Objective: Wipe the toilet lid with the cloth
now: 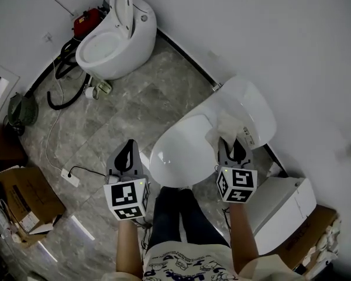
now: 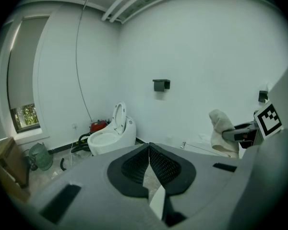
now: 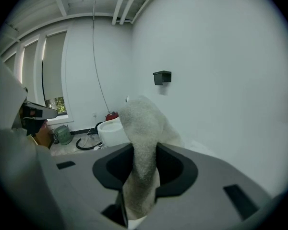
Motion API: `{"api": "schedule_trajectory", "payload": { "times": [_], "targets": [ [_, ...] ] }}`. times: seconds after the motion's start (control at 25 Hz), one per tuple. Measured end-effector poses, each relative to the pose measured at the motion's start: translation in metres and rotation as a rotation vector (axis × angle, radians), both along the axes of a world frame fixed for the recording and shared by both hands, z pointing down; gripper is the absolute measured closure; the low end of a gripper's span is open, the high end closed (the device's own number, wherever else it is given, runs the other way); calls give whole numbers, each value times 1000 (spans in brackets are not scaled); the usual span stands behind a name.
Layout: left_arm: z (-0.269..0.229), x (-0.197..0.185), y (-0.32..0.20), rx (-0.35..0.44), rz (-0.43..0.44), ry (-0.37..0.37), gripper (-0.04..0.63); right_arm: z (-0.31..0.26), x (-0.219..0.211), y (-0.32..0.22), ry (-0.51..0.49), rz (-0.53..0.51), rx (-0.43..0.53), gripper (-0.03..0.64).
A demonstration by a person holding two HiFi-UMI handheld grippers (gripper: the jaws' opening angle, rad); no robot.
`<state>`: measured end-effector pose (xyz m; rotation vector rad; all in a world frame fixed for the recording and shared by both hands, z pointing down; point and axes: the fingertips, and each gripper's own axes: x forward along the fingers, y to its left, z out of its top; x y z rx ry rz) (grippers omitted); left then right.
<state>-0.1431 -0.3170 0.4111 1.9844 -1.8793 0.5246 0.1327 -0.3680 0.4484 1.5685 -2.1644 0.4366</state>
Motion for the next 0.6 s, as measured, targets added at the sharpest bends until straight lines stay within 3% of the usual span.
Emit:
{"api": "schedule_trajectory", "payload": {
  "times": [0.6],
  "targets": [
    [101, 7, -13, -121, -6, -4, 586, 161, 12, -25, 117, -18, -209, 503]
  ]
}}
